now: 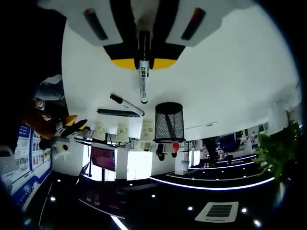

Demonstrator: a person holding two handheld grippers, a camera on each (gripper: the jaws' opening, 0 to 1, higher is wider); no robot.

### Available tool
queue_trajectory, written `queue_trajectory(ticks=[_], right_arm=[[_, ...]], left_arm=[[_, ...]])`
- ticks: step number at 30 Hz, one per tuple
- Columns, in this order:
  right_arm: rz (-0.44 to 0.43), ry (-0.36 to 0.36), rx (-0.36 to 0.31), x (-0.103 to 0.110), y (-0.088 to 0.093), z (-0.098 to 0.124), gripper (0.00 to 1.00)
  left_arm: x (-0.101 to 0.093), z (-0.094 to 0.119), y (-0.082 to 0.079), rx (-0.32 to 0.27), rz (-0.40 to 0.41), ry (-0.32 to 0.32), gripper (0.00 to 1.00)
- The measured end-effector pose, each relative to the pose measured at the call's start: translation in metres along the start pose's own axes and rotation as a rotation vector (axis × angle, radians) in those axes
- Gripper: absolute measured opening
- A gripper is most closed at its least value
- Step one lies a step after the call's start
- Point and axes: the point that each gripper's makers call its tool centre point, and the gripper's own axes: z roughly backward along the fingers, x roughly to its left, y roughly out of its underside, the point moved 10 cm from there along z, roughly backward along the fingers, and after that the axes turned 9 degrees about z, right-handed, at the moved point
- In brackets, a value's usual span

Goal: Place the scattered laser pointers and whiteboard markers into the pen holder and stack the scattered paper cups together

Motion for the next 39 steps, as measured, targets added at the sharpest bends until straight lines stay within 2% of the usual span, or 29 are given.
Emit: queue_trajectory(ticks=[10,25,39], right_arm=[[0.001,0.0,-0.002,-0.001,0.0,0.001,0.35],[-0.006,0.0,-0.001,-0.001,0.002,-0.001,0.35],[-0.011,-0.003,0.002,-0.002,0.005,-0.002,0.35]], left_arm=[[-0.002,0.003,-0.005,-0.005,0.042,0.005,0.12],[-0.004,0.004,-0.012,-0.013,0.03,0.007,0.12],[-0.003,0.007,-0.025,-0.026,0.034,0.012,0.12]])
